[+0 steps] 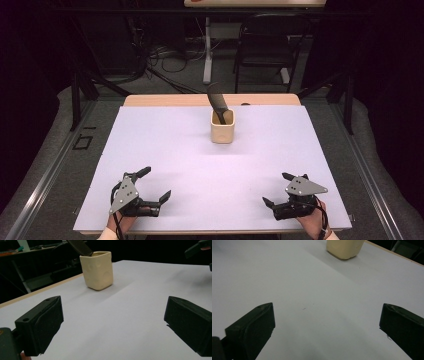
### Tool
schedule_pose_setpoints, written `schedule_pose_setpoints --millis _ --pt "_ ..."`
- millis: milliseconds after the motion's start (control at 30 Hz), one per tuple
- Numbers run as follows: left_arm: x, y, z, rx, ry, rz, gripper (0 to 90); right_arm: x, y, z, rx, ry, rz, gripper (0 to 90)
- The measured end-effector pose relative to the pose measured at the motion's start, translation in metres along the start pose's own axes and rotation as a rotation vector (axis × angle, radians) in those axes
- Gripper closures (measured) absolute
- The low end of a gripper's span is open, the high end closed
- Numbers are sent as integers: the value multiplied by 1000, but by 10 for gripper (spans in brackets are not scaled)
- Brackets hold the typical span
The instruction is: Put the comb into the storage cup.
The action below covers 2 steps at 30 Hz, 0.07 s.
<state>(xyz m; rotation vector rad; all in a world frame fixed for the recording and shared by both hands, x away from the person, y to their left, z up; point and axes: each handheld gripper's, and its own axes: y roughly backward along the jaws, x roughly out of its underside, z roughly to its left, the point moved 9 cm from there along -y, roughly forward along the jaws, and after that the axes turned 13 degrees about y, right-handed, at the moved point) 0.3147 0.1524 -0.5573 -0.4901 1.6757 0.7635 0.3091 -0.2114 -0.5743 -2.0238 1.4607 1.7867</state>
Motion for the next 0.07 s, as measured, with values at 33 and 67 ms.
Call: schedule_pose_setpoints --millis 33,67 --pt "0 0 0 -1 1 0 24 0 1 0 -3 2 -2 0" --pt "0 0 0 -2 2 0 24 0 1 0 -1 1 -7 0"
